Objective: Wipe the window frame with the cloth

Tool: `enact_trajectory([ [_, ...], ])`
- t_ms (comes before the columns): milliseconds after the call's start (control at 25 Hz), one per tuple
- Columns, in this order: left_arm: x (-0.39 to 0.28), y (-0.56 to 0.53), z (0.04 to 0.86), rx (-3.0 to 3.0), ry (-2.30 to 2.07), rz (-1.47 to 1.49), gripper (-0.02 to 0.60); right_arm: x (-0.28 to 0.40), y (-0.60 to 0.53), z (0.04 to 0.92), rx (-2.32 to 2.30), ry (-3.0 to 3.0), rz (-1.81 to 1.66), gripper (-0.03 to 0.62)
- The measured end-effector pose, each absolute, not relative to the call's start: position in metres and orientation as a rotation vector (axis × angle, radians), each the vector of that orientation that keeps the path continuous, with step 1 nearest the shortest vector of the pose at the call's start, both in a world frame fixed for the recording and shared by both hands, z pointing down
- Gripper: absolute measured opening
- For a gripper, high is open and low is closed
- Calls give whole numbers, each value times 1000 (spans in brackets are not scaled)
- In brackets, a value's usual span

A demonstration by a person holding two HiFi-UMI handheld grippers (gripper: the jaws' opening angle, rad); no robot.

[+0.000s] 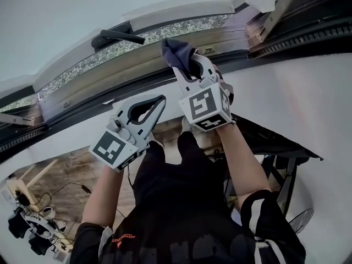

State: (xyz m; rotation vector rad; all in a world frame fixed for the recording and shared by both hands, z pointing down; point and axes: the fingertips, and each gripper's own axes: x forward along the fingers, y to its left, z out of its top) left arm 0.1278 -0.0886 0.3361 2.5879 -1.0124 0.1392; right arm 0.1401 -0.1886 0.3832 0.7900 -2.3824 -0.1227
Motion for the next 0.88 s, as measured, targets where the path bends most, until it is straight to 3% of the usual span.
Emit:
enact_trajectory([
  [880,188,-110,338,2632,-891,181,22,214,-219,381,933,-2346,-87,66],
])
